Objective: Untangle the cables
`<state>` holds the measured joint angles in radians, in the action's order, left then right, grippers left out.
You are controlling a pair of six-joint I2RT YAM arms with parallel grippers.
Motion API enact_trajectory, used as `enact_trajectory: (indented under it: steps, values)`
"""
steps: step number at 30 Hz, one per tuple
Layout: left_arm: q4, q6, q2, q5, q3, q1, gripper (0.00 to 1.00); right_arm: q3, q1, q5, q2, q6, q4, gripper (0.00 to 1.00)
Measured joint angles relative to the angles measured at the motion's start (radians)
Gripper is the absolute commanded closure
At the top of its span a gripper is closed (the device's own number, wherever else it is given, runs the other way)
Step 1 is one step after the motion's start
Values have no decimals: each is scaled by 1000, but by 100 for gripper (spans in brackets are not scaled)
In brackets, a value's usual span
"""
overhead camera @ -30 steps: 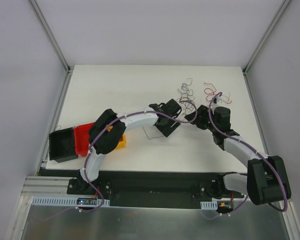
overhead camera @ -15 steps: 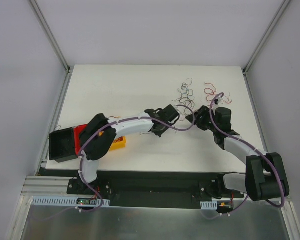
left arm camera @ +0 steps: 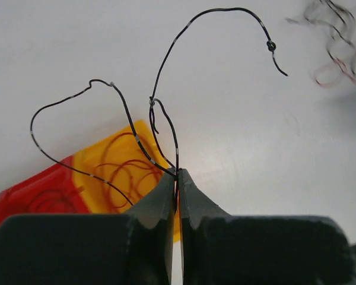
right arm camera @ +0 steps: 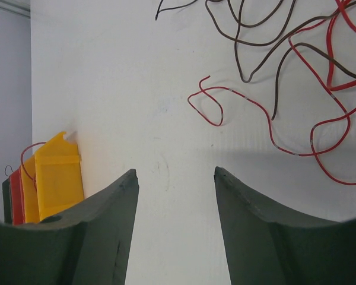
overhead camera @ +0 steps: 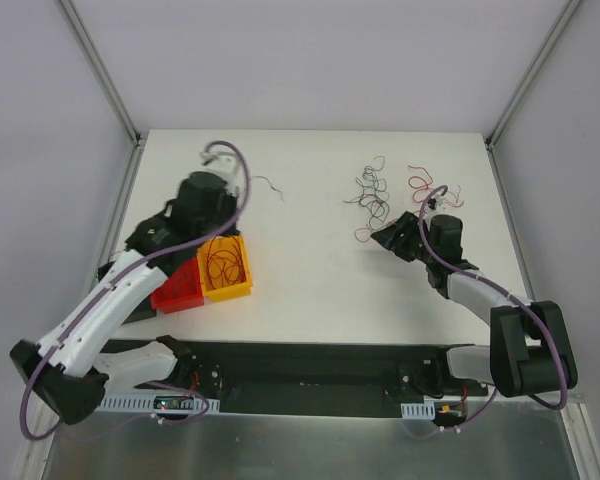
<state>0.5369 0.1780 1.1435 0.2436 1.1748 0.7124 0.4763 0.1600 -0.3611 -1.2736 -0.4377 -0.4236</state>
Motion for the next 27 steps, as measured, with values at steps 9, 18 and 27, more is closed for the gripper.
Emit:
enact_trajectory:
  steps: [9,18,27]
  values:
    - [259,176,-147,-76,40,-730,100,0,0,-33,-58,-24,-22,44]
    - [328,359,-81,-164,-56,-1082,100,0,-2,-69,-95,-50,-47,44]
    - [89,465,-338,-100,-288,-1093,100,0,-2,-89,-109,-66,-69,44]
